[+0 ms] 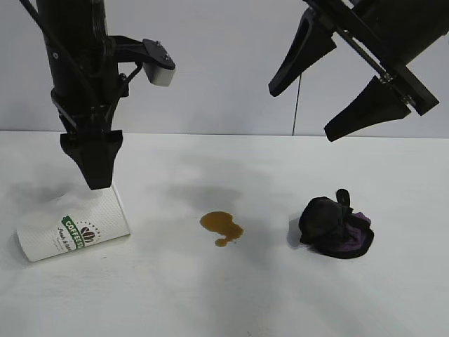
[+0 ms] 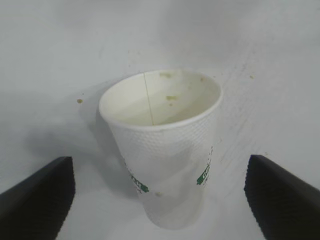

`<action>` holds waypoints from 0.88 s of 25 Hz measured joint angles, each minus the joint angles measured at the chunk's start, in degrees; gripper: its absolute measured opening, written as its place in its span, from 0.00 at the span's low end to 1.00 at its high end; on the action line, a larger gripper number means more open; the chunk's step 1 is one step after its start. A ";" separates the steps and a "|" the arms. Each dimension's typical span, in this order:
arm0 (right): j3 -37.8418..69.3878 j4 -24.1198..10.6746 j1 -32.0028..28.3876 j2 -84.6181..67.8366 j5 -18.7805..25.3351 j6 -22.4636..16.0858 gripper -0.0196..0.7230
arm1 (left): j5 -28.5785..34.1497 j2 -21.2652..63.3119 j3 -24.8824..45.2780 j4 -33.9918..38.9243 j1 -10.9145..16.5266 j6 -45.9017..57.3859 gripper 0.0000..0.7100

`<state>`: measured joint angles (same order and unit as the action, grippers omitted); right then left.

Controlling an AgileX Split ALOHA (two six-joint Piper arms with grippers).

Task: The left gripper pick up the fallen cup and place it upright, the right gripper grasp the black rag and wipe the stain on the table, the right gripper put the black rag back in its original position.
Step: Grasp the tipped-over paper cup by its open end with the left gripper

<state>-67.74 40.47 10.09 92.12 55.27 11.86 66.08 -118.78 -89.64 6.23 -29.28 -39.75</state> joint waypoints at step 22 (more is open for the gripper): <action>-0.04 -1.06 0.00 0.00 -0.93 0.00 0.76 | -3.28 -5.84 -0.30 1.34 -0.06 0.23 0.76</action>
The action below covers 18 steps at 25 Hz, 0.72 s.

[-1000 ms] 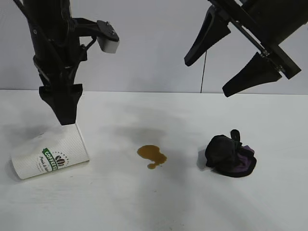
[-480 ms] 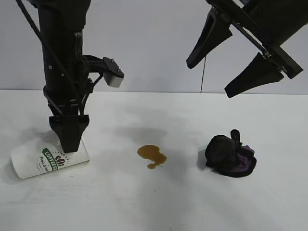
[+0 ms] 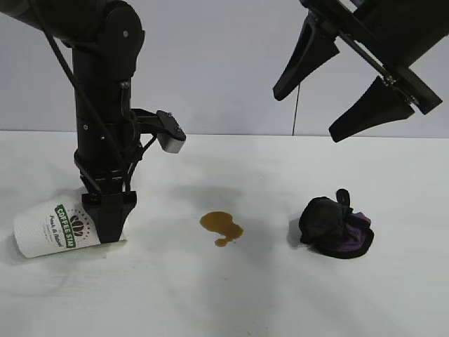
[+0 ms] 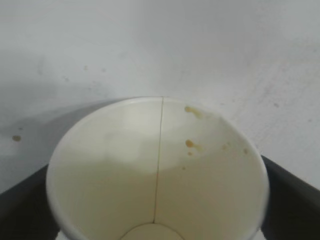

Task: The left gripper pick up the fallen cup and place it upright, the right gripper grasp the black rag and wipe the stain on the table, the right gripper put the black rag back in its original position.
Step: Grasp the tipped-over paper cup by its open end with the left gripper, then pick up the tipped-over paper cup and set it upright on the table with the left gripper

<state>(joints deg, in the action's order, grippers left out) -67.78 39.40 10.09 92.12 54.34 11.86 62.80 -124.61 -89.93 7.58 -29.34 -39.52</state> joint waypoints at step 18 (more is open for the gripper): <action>0.00 0.00 0.00 0.00 -0.31 0.00 0.76 | -11.81 15.96 -0.18 -23.05 9.48 -1.36 0.71</action>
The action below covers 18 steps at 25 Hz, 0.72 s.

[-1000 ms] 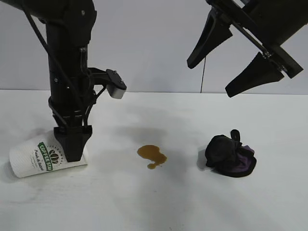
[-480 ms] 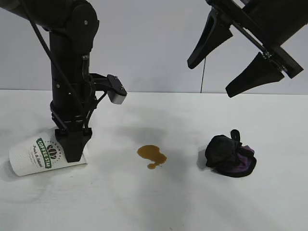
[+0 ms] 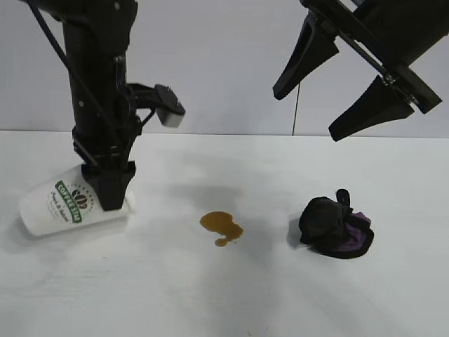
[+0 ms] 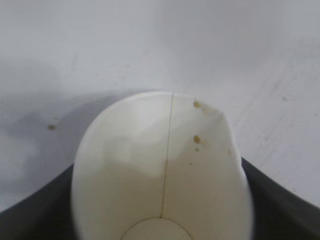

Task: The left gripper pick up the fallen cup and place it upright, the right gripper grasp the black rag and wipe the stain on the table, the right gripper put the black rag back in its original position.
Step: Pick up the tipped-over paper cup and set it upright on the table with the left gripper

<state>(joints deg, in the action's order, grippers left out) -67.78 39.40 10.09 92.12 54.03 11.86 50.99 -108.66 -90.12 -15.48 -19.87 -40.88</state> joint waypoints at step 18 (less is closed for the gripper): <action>0.00 0.00 0.00 0.00 -1.45 0.00 0.76 | 5.38 1.53 20.28 -59.62 18.26 -57.60 0.71</action>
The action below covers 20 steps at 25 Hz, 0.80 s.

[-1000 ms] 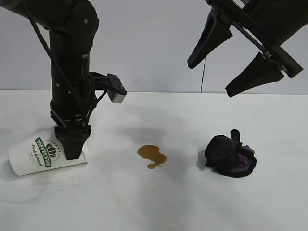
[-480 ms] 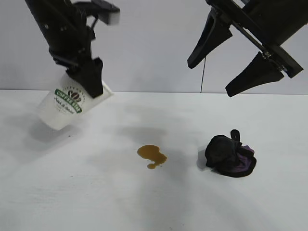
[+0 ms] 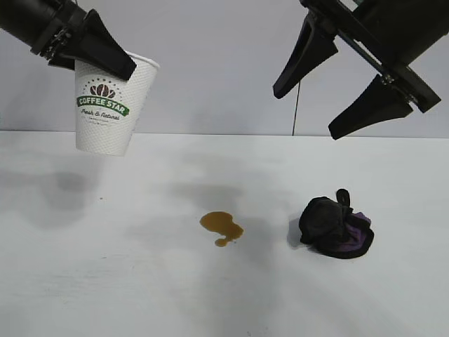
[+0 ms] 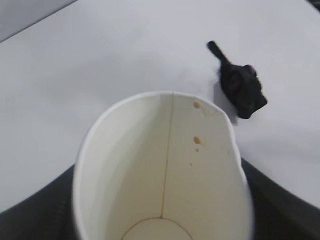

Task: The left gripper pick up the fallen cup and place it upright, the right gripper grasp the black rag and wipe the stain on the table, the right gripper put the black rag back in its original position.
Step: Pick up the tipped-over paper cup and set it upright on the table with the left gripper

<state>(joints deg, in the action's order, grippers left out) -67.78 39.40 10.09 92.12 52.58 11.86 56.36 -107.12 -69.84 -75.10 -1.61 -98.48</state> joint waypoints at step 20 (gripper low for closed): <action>0.00 -0.05 0.00 0.00 -0.68 0.18 0.76 | -9.78 0.00 17.74 -21.08 0.00 -35.80 0.71</action>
<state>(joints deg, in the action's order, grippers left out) -67.78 39.35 10.09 92.12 51.90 12.04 46.58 -107.12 -52.10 -96.18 -1.61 -134.27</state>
